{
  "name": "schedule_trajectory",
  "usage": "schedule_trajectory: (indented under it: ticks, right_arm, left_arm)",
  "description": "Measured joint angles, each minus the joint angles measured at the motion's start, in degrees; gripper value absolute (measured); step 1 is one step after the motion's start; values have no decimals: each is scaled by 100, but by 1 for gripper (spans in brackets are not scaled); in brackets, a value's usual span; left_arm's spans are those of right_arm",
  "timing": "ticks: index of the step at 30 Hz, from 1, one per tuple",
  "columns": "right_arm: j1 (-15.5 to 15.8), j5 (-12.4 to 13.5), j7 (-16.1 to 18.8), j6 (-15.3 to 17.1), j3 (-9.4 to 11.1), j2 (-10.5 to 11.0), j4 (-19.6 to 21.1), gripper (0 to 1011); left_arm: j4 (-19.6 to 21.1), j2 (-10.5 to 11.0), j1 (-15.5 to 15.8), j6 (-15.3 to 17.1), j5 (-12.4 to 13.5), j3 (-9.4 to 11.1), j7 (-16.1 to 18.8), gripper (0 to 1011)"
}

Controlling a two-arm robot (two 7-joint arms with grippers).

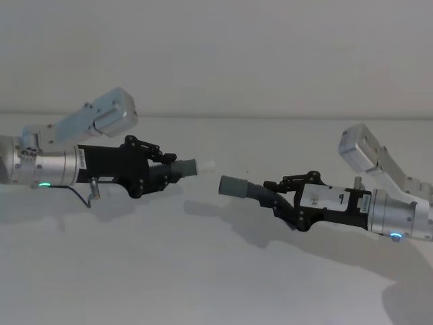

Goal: Use both hands to pick up one end of the pipe from the table, align the ends, and insert them.

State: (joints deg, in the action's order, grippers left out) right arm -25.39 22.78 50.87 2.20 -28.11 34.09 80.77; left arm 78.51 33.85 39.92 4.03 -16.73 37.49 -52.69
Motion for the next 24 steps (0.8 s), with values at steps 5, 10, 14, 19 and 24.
schedule_trajectory:
  ticks: [5, 10, 14, 19, 24]
  right_arm:
    - [-42, -44, -76, -30, -38, -24, -33, 262]
    - [-72, -76, -153, -53, -66, -41, -63, 263]
    - [-89, -83, -205, -62, -82, -55, -83, 263]
    - [-111, -84, -259, -66, -99, -65, -107, 262]
    - [-129, -81, -299, -66, -113, -76, -129, 262]
  left_arm:
    - [8, 10, 10, 10, -21, 26, 4, 348]
    - [14, 18, 18, 14, -42, 55, 9, 348]
    - [14, 19, 29, 16, -52, 74, 11, 348]
    - [5, 19, 54, 17, -61, 117, 11, 348]
    - [-12, 17, 81, 17, -61, 160, 10, 348]
